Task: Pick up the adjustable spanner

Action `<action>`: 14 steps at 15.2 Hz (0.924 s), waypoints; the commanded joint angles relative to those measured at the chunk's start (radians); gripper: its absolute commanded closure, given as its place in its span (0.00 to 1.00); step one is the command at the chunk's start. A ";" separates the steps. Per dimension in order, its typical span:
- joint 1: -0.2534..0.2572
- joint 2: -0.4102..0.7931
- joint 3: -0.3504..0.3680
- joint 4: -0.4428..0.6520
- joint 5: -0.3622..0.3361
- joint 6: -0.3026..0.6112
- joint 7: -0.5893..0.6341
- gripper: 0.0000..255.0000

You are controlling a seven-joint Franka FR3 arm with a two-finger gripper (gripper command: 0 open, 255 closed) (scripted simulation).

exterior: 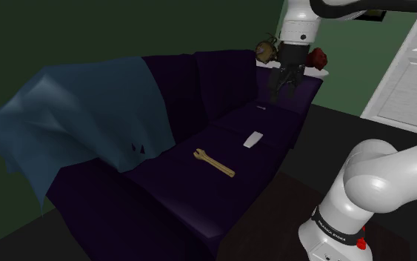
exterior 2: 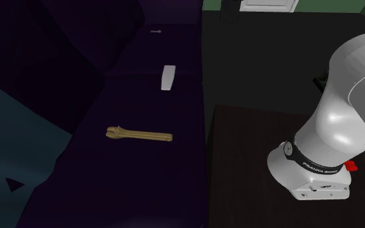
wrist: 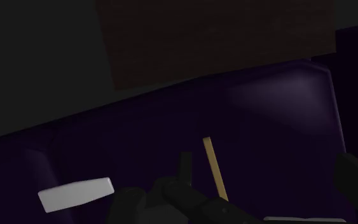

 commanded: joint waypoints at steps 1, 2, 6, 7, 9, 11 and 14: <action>0.000 0.000 0.000 0.000 0.000 0.000 0.000 0.00; 0.001 0.005 -0.006 -0.029 -0.004 0.039 -0.010 0.00; 0.006 0.044 -0.029 -0.130 -0.018 0.201 -0.048 0.00; 0.007 0.059 -0.035 -0.152 -0.021 0.243 -0.058 0.00; 0.009 0.094 -0.047 -0.191 -0.028 0.328 -0.077 0.00; 0.012 0.137 -0.059 -0.224 -0.033 0.414 -0.096 0.00; 0.016 0.218 -0.077 -0.262 -0.039 0.547 -0.125 0.00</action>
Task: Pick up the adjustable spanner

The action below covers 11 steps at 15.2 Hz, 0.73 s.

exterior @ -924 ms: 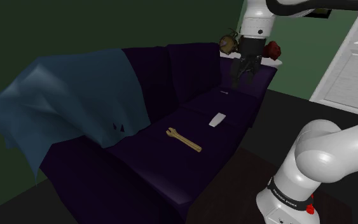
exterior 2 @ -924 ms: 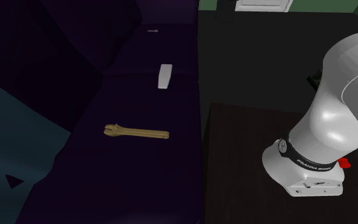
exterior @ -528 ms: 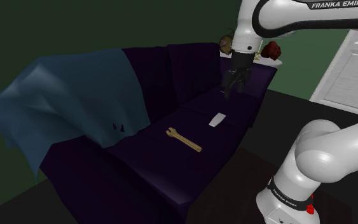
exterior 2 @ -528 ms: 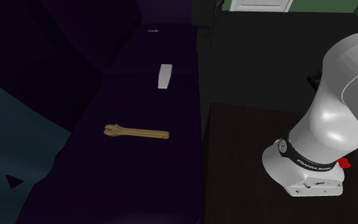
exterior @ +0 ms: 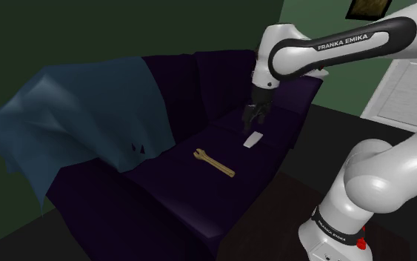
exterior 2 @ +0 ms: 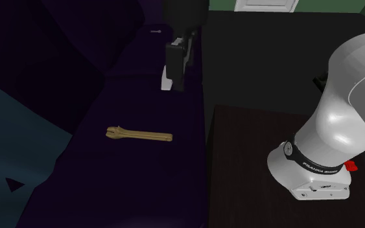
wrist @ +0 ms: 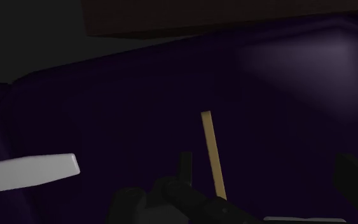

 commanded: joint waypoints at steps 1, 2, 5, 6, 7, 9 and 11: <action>0.002 0.054 -0.015 -0.027 -0.005 0.095 -0.023 0.00; 0.004 0.087 -0.021 -0.034 -0.006 0.140 -0.034 0.00; 0.012 0.194 -0.039 -0.045 -0.004 0.274 -0.067 0.00; 0.015 0.233 -0.045 -0.045 -0.001 0.318 -0.078 0.00; 0.019 0.273 -0.051 -0.043 0.003 0.361 -0.091 0.00; 0.028 0.357 -0.063 -0.034 0.014 0.446 -0.118 0.00; 0.038 0.444 -0.073 -0.018 0.034 0.526 -0.150 0.00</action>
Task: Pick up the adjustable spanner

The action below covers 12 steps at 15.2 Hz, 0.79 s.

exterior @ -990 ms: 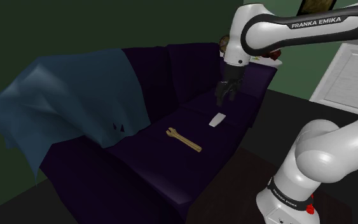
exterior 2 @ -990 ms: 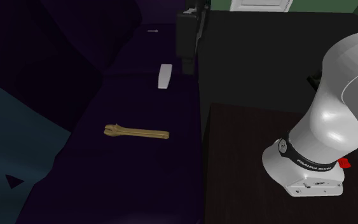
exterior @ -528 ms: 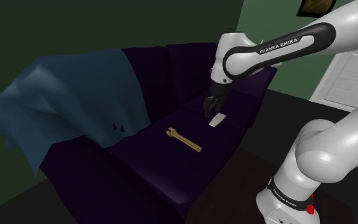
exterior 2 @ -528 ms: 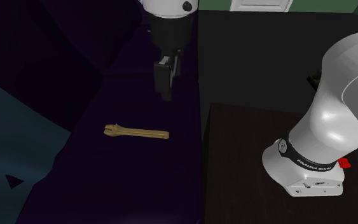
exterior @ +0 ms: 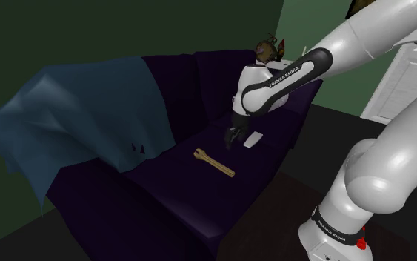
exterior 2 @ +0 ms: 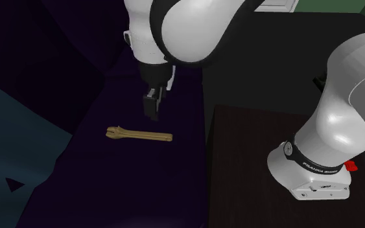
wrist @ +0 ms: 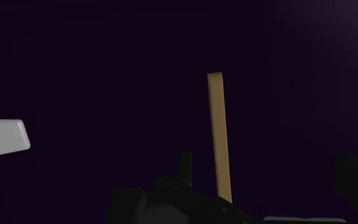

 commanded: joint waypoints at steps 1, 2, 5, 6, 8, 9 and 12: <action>0.010 0.090 -0.011 0.020 0.022 0.083 -0.036 0.00; 0.015 0.135 -0.014 0.032 0.038 0.119 -0.056 0.00; 0.025 0.271 -0.015 0.080 0.101 0.219 -0.126 0.00; 0.025 0.316 -0.011 0.099 0.126 0.249 -0.153 0.00; 0.016 0.405 0.007 0.142 0.178 0.302 -0.207 0.00; 0.008 0.449 0.019 0.166 0.202 0.326 -0.233 0.00; -0.020 0.552 0.056 0.229 0.247 0.377 -0.287 0.00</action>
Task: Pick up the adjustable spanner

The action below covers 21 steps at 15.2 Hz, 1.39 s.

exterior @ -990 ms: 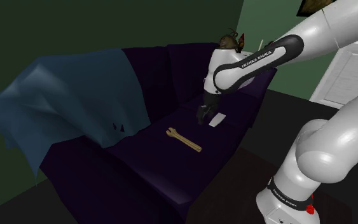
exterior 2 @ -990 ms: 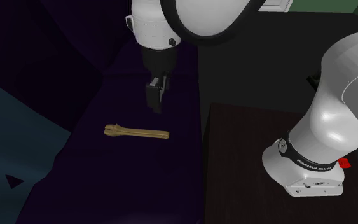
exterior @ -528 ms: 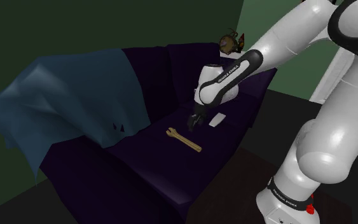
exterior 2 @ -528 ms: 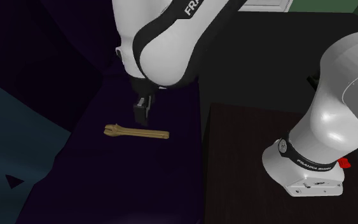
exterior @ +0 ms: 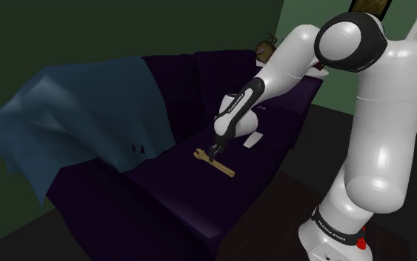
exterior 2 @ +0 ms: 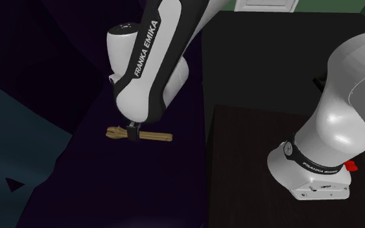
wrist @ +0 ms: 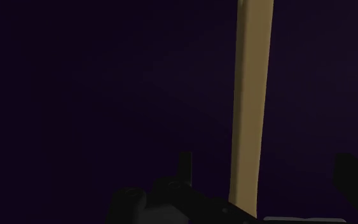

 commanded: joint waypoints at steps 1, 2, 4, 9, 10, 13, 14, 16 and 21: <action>-0.013 0.049 0.017 0.029 0.019 0.024 -0.021 0.00; -0.018 0.063 0.022 0.032 0.025 0.036 -0.026 0.00; -0.027 0.092 0.034 0.038 0.036 0.059 -0.036 0.00; -0.043 0.144 0.054 0.051 0.052 0.099 -0.051 0.00; -0.043 0.147 0.055 0.053 0.053 0.100 -0.050 1.00; -0.043 0.147 0.055 0.053 0.053 0.100 -0.050 1.00; -0.043 0.147 0.055 0.053 0.053 0.100 -0.050 1.00; -0.043 0.147 0.055 0.053 0.053 0.100 -0.050 1.00; -0.034 0.115 0.043 0.043 0.044 0.077 -0.043 1.00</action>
